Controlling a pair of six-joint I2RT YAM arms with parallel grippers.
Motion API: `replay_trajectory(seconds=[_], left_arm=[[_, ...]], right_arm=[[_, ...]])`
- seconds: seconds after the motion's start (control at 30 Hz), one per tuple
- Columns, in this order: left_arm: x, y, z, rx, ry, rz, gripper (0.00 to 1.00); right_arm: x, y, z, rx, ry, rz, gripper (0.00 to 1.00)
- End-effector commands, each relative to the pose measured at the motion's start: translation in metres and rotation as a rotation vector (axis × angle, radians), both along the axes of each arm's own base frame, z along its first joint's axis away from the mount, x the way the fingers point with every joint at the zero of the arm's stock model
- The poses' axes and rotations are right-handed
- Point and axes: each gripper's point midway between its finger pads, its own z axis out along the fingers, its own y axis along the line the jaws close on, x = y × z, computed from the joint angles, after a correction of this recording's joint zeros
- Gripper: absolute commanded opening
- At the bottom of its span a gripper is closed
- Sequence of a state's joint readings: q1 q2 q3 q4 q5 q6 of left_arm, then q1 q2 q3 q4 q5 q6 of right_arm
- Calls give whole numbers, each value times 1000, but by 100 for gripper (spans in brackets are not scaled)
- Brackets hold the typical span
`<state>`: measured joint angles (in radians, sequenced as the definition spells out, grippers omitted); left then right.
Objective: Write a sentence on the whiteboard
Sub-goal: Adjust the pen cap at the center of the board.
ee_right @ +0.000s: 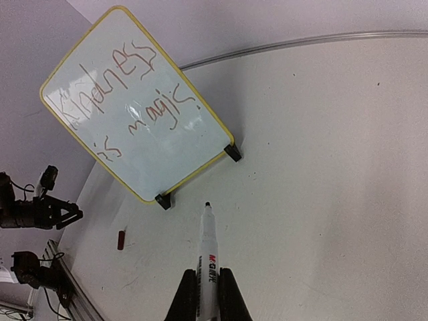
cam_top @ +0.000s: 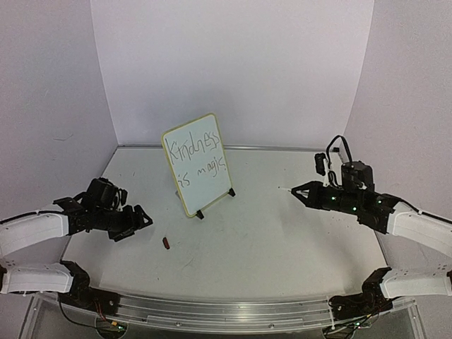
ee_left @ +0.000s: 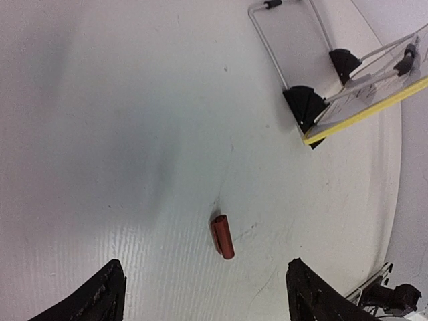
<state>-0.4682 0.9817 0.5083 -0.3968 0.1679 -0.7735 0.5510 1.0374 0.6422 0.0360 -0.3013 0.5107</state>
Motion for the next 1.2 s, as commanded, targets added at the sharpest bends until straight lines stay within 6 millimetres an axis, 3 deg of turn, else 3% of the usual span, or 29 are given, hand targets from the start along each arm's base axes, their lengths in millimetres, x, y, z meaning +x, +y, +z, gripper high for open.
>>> replay_trajectory(seconds=[0.0,0.13,0.3,0.47,0.67,1.0,1.17], left_arm=[[0,-34,-11,-48,68,26,79],[-10,-49,-33,-23,153,20,73],[-17,-75,-43,-67,160,-9,71],[-16,-89,-51,-118,166,-12,62],[-10,-94,-54,-119,155,-14,57],[1,-122,-55,-185,132,-51,54],[13,-134,-32,-204,38,-114,54]], right_arm=[[-6,7,-3,51,35,7,0],[-8,10,-4,53,40,11,0],[-8,8,-5,49,37,-2,0],[-8,8,-7,51,40,-5,0],[-10,7,-7,55,41,-7,0],[-12,5,-8,62,46,-19,0],[-12,6,-7,64,46,-17,0]])
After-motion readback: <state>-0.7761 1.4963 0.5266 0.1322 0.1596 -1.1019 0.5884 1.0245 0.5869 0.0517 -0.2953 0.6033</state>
